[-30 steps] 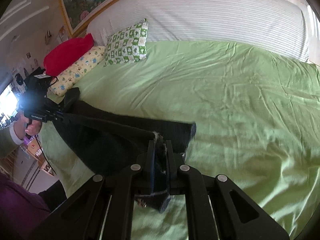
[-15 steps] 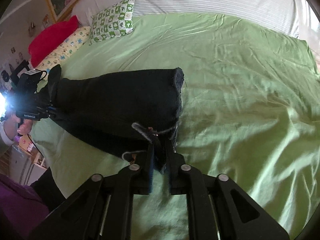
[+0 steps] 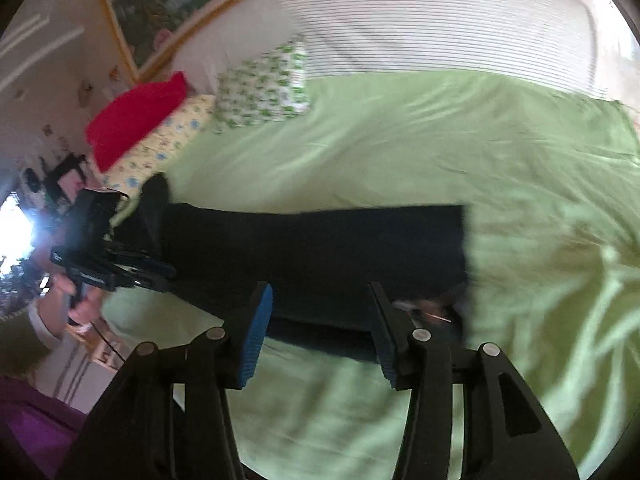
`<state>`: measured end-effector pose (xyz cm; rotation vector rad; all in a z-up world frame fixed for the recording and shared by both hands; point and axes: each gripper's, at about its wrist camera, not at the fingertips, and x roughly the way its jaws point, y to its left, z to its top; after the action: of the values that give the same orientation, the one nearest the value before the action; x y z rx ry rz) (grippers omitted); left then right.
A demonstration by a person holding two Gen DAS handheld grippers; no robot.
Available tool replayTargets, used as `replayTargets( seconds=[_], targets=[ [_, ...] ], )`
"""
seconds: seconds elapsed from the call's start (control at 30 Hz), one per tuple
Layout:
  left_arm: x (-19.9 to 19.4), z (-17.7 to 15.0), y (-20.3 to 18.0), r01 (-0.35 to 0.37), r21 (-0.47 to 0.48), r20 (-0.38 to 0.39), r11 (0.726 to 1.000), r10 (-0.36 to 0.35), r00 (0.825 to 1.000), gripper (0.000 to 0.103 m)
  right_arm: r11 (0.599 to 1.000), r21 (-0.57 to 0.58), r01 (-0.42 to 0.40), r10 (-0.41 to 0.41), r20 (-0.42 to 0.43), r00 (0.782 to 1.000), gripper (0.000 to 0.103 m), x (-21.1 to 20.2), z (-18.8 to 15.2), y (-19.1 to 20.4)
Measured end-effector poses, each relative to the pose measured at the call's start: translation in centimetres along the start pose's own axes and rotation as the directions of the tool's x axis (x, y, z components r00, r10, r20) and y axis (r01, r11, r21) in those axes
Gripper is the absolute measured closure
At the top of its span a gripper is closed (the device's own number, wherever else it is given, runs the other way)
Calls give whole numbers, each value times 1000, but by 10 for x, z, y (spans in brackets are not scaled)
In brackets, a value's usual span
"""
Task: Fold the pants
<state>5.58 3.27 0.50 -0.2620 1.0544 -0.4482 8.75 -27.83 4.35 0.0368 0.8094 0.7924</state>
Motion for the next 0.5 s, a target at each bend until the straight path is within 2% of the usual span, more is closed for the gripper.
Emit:
replayTargets(
  seconds=[0.1,0.2,0.5],
  targets=[
    [-16,-1,11,-12,-48,42,999,14,999,54,998,2,-68,68,-12,998,53,25,7,21],
    [-32,-2,25,-50,-93,83,994,58,995,47,992,-4,-126,126,-37,991,53,50,11,42],
    [-89,-9,88,-103,-248,178,963,150,973,46,966,21,-258,259,-82,962,53,104,21,88]
  ],
)
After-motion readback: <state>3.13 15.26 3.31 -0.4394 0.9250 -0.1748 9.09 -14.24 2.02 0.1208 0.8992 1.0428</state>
